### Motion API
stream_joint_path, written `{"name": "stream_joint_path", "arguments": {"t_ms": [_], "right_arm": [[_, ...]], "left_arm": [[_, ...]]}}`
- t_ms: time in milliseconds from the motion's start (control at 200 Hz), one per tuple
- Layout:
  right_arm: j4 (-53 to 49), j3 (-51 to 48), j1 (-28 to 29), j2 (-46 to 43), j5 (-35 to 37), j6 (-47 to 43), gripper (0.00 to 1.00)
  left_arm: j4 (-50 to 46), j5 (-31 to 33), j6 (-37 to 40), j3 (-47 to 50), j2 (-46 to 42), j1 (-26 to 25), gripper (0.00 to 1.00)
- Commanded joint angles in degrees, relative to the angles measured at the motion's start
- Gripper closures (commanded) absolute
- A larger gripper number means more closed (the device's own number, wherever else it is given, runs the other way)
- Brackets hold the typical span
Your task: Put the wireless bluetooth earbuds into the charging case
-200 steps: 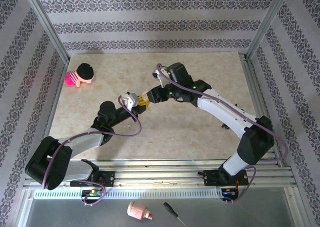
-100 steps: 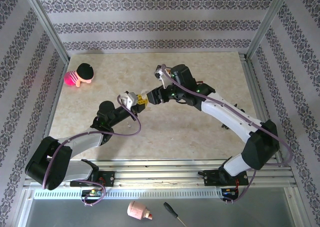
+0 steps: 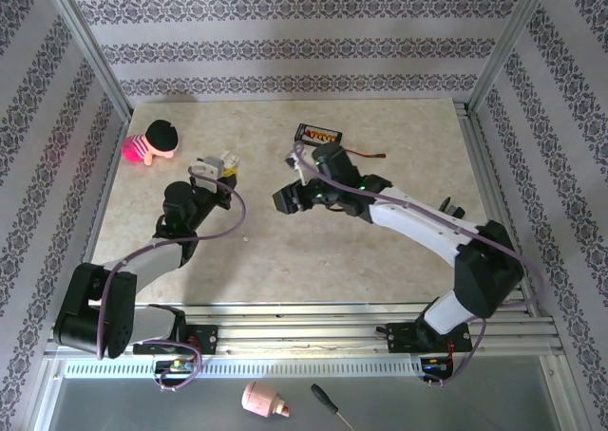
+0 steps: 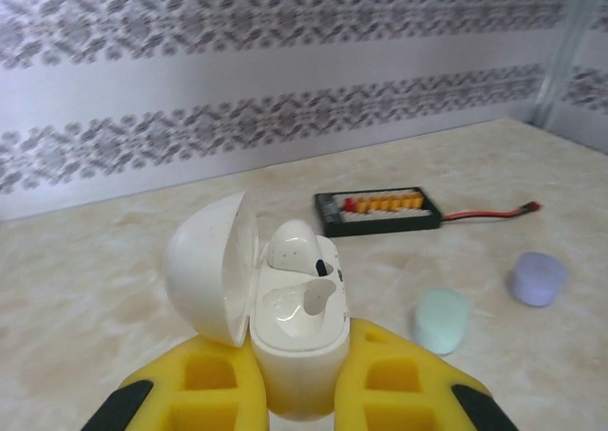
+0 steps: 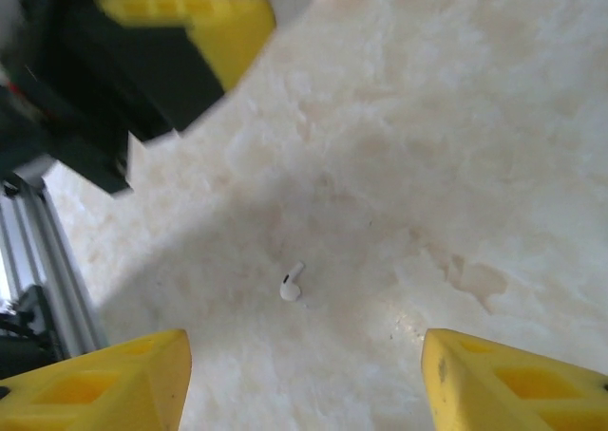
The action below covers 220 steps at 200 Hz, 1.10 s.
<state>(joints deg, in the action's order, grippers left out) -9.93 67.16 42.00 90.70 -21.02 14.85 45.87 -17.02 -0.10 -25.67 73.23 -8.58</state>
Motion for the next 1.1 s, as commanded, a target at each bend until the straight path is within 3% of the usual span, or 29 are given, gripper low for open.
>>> {"name": "stream_joint_path", "arguments": {"t_ms": [0,270,605,899,1094], "right_arm": [[1.9,0.9,3.7,5.4,5.3,-1.1,0.36],[-0.1,9.7,10.9,21.2,9.6,-4.6,0.42],[-9.4,21.5,13.1,32.8,8.3,-5.5,0.53],[-15.9,27.4,13.2,37.7,9.5,-5.3,0.7],[-17.4,27.1,13.1,36.4,11.4,-6.5,0.8]], "left_arm": [[-2.8,2.5,-3.5,-1.9,-1.0,3.7,1.0],[-0.4,2.2,-9.6,-1.3,-1.1,10.9,1.0],[-3.2,1.3,-9.8,-0.5,-4.9,13.2,1.0],[-1.8,-0.4,-10.7,-0.3,-4.5,13.2,1.0],[-2.0,-1.8,-11.0,-0.1,-5.0,13.3,1.0]]}}
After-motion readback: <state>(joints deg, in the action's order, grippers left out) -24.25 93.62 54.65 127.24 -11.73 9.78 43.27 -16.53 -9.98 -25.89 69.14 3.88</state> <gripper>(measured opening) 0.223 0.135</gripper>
